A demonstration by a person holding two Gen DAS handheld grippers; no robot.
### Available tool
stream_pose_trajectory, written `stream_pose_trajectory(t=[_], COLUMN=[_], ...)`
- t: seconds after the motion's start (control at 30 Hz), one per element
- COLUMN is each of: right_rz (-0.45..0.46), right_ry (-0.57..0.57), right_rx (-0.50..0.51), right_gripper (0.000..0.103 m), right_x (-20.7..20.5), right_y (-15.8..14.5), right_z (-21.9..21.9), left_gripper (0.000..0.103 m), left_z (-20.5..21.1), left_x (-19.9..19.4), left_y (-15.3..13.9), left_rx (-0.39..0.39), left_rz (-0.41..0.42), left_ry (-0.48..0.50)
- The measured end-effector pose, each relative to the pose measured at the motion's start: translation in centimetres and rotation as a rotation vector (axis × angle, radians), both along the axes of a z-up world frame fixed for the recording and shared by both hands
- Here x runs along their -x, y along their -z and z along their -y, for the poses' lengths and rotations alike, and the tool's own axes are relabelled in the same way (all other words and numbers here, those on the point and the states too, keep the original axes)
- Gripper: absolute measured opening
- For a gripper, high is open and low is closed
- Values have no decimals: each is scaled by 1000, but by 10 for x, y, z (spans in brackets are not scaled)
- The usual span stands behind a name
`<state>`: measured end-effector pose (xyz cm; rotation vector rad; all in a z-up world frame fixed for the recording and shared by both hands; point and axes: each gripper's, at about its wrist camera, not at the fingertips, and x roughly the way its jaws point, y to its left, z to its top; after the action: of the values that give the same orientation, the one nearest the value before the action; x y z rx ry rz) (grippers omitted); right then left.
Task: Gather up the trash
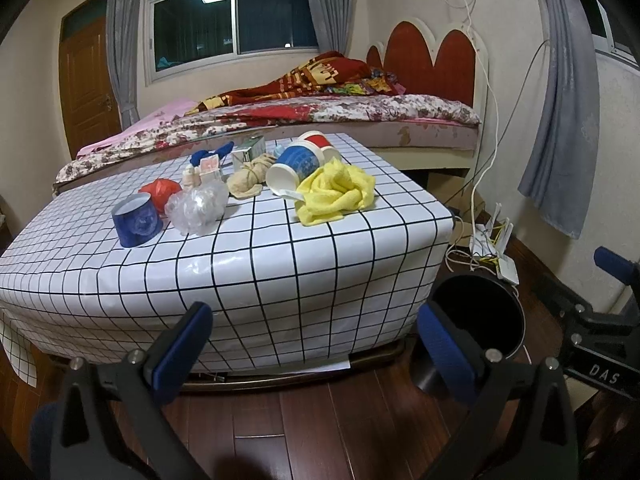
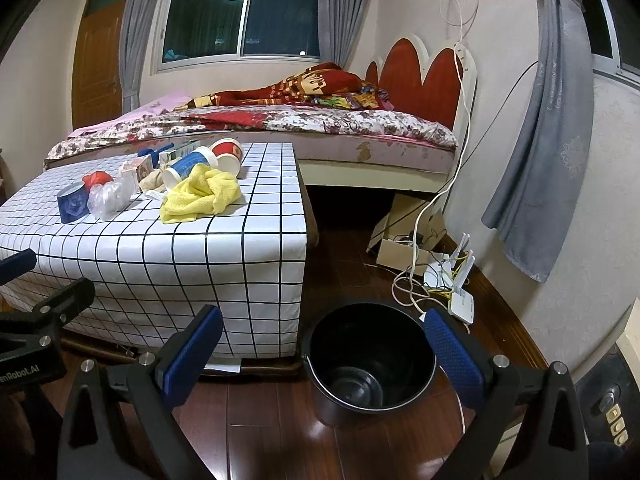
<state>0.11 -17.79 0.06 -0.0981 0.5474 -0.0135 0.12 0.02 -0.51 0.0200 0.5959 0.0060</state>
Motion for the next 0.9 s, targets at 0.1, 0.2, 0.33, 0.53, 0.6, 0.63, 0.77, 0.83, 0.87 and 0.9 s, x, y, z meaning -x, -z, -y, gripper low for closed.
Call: stream_pose_trajectory(t=[0.1,0.2,0.33,0.53,0.6,0.63,0.77,0.83,0.87,0.9], right_rz=[0,1,1,1,1,1,1,1,1,0], right_ry=[0,0,0,0,0,0,0,1,1,0], right_rx=[-1,-2,0,0,0,0,0,1,0,0], right_gripper=[102,102,102,102,102,102,102,102,102,102], right_x=[-1,0,0,0,0,0,0,0,0,-1], right_y=[0,0,0,0,0,0,0,0,0,0], right_z=[1,0,0,0,0,0,0,0,0,0], left_gripper=[102,102,102,102,102,102,102,102,102,102], left_z=[0,0,1,1,0,0,-1,-1,-1,-1], left_x=[0,0,0,0,0,0,0,0,0,0], left_y=[1,1,1,1,1,1,3,3,3,3], left_rx=[1,0,-1,-1,-1,-1,0,-2,-1,0], left_rz=[0,0,1,0,0,0,-2,-2,-2,-2], left_ry=[2,3,2,3,2,2,2,1,2,2])
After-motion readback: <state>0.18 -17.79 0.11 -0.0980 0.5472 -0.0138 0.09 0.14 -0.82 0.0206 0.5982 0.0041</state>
